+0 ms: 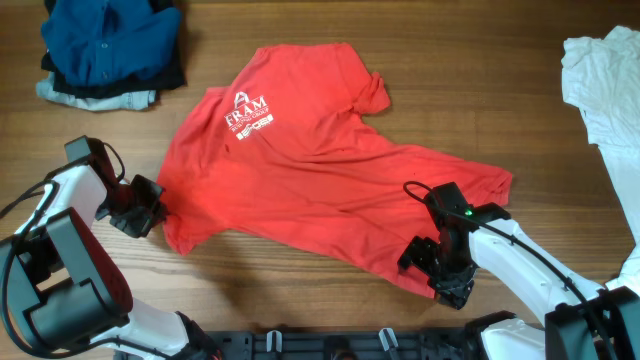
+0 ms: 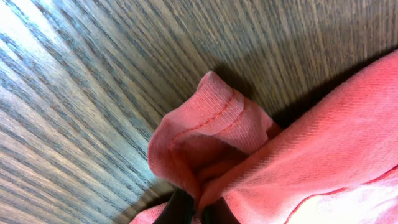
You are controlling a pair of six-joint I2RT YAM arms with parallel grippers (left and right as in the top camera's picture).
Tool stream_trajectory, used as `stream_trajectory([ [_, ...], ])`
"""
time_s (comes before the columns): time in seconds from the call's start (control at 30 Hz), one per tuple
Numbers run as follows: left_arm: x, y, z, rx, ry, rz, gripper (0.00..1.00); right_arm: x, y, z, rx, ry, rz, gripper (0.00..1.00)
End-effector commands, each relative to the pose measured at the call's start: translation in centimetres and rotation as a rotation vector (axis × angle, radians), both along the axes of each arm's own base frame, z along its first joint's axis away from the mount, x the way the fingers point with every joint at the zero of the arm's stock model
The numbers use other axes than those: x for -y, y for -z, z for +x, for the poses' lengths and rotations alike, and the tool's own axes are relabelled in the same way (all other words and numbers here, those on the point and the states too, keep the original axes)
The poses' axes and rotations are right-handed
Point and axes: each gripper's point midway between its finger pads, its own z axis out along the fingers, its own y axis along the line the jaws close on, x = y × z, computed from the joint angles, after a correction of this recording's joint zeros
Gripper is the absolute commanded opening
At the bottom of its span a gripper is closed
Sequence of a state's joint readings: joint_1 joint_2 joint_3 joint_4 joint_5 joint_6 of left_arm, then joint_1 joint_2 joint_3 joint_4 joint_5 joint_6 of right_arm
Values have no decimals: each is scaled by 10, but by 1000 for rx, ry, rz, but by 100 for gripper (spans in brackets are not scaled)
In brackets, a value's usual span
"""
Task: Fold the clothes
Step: 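Lift the shirt with both grippers and stretch it between them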
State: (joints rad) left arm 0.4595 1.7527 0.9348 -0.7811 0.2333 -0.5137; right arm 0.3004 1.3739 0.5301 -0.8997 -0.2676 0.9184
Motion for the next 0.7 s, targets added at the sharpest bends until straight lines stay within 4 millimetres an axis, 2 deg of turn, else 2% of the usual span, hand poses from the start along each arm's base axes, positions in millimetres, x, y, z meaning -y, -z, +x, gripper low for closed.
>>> stream_trajectory([
  [0.0, -12, 14, -15, -68, -2, 59, 4, 4, 4, -2, 7, -10, -22, 65],
  [0.03, -12, 14, -15, -68, -2, 59, 4, 3, 3, -3, 2, -9, -17, 44],
  [0.07, -12, 14, -15, -68, -3, 59, 4, 4, 3, -6, -16, 20, -27, 14],
  [0.1, -11, 14, -15, -68, -2, 59, 4, 2, 2, -6, -20, 37, -24, 4],
  [0.2, 7, 4, -5, -4, 1, -48, 4, -1, -7, 2, -14, 47, -19, 4],
  [0.27, 14, -13, 3, 61, 2, -77, 4, -3, -24, 17, 12, 35, -27, 4],
  [0.3, 15, -29, 5, 105, 11, -59, 4, 0, -40, 30, 45, 16, -53, 4],
  [0.37, 25, -81, 10, 255, 87, 21, 4, 0, -88, 68, 170, -43, -75, 4],
  [0.4, 29, -96, 10, 299, 104, 41, 4, -2, -105, 79, 209, -55, -75, 4],
  [0.5, 56, -170, 0, 536, 183, 129, 4, 0, -174, 109, 365, -68, -98, 4],
  [0.57, 71, -227, -21, 711, 200, 188, 4, 3, -233, 122, 518, -101, -94, 4],
  [0.67, 79, -276, -47, 849, 194, 240, 4, 6, -289, 118, 650, -110, -78, 4],
])
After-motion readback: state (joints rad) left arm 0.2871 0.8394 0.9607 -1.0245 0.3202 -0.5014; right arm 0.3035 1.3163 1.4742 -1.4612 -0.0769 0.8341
